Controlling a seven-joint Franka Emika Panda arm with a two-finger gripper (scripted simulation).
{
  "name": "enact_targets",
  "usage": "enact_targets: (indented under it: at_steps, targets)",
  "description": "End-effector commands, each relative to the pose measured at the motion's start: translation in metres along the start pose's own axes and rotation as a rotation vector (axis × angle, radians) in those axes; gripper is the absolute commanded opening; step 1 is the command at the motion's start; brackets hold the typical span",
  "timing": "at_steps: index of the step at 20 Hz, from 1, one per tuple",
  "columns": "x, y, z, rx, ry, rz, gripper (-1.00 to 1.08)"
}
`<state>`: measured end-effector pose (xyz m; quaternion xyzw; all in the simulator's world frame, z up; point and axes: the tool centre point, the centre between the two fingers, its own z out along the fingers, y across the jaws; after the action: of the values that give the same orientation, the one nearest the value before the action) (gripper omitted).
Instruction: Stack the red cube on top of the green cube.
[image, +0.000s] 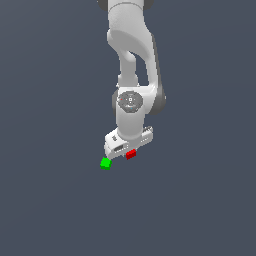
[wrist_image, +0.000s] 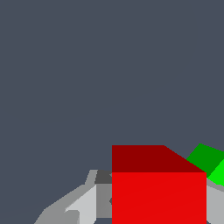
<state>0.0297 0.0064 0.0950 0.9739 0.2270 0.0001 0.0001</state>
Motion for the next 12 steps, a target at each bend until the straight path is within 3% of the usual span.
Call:
enact_targets:
  at_steps: [1, 7, 12]
  targets:
    - [-0.008, 0.028, 0.008, -0.001, 0.0, 0.001, -1.0]
    - [-0.022, 0.082, 0.025, 0.0, 0.0, 0.001, -1.0]
    - [-0.027, 0.104, 0.032, 0.0, 0.0, 0.001, -1.0]
